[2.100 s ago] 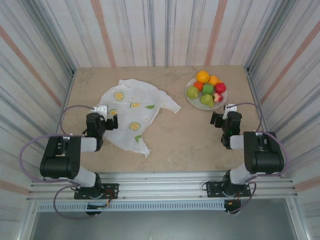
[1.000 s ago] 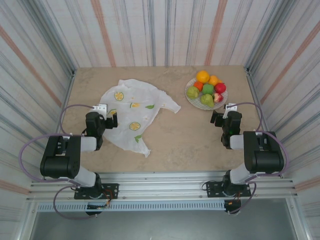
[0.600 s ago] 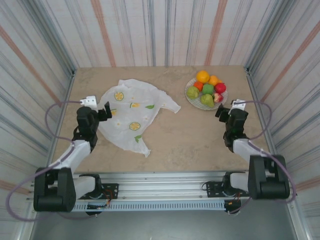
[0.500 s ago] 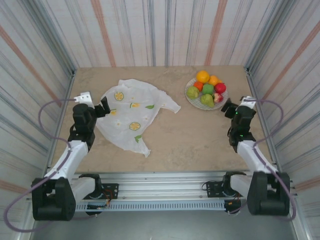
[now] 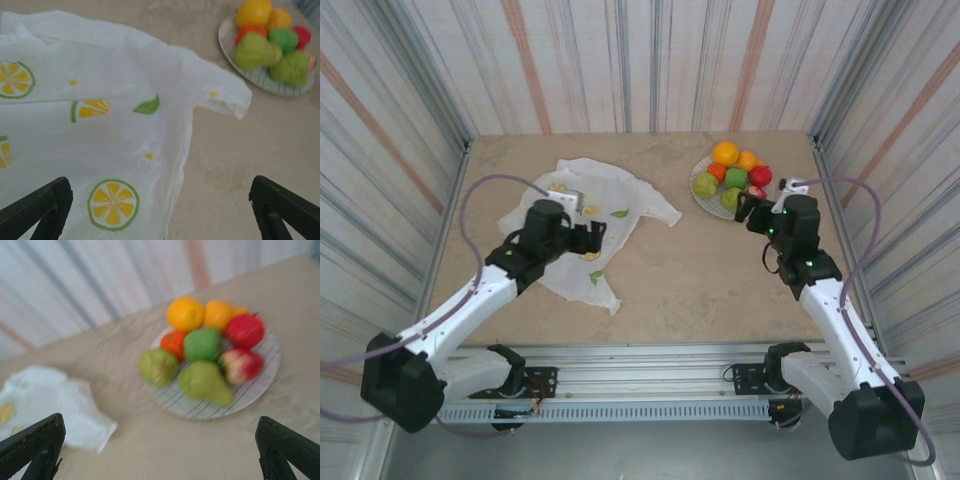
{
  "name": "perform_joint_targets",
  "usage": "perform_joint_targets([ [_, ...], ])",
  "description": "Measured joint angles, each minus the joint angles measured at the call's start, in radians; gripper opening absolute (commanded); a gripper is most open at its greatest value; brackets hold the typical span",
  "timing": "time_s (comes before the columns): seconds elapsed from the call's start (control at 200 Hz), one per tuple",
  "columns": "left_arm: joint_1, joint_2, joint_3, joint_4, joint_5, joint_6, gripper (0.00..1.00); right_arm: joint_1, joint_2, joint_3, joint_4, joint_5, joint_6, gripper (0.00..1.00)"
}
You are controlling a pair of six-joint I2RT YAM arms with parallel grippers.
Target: Place the fruits into the plastic bag
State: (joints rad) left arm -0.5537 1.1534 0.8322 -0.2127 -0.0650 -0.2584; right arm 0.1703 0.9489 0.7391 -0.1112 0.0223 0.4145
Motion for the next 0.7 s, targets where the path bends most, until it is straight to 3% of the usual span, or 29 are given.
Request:
perform_joint_targets([
  [0.145,-0.117,0.203,0.119,-0.101,-0.108,0.102,0.93,0.055,0.069,0.023,-0.034,-0.021,-0.004,0.99],
  [0.306,-0.169,0.435,0.257,-0.154,-0.161,0.196,0.86,0.058,0.11,0.023,-0.042,-0.029,-0.003,0.99],
  [0.506,-0.174,0.673,0.399,-0.192,-0.22,0.264,0.68,0.058,0.115,0.023,-0.048,-0.032,-0.003,0.99],
  [0.701,-0.173,0.785,0.469,-0.216,-0.261,0.298,0.47,0.058,0.114,0.02,-0.048,-0.032,-0.004,0.99],
])
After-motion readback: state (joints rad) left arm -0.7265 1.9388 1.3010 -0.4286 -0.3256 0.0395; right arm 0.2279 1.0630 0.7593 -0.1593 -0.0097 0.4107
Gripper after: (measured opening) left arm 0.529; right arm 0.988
